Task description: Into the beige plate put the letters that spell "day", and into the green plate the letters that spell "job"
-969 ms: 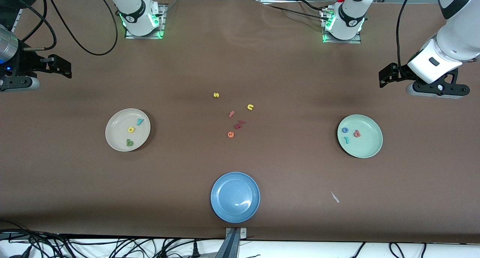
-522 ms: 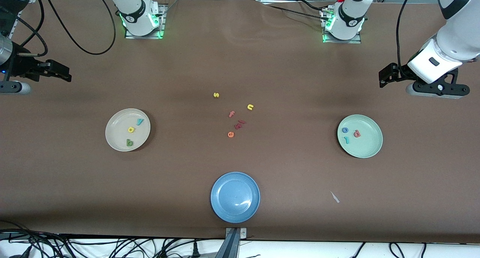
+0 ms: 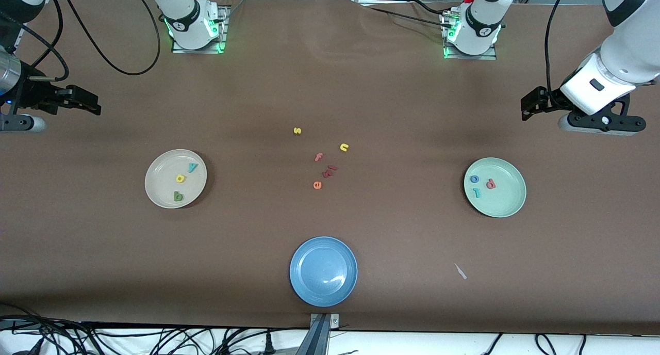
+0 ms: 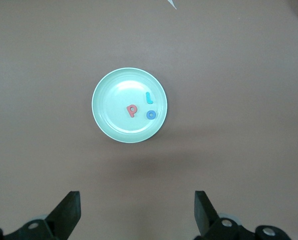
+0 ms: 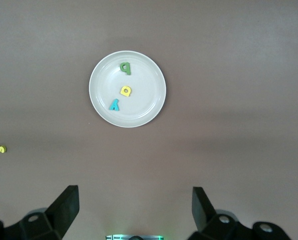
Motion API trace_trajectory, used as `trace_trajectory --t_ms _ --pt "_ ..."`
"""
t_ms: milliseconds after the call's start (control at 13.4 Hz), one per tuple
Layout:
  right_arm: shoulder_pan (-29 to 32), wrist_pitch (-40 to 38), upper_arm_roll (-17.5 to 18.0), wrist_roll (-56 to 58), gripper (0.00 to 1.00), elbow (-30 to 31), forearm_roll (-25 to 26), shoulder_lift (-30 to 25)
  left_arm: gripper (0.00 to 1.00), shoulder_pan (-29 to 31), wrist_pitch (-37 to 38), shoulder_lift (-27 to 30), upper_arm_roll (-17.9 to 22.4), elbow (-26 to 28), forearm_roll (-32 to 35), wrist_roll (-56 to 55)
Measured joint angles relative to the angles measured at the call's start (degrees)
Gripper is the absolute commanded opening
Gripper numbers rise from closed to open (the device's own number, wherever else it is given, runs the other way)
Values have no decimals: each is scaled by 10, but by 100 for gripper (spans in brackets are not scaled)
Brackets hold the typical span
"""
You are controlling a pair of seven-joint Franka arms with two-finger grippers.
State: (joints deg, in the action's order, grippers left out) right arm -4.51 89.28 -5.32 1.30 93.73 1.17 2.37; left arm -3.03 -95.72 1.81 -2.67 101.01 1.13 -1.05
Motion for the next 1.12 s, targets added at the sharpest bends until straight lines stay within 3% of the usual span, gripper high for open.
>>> trace_trajectory --t_ms 1118 --pt "-1 18 4 0 100 0 0 -1 100 0 0 0 0 0 0 0"
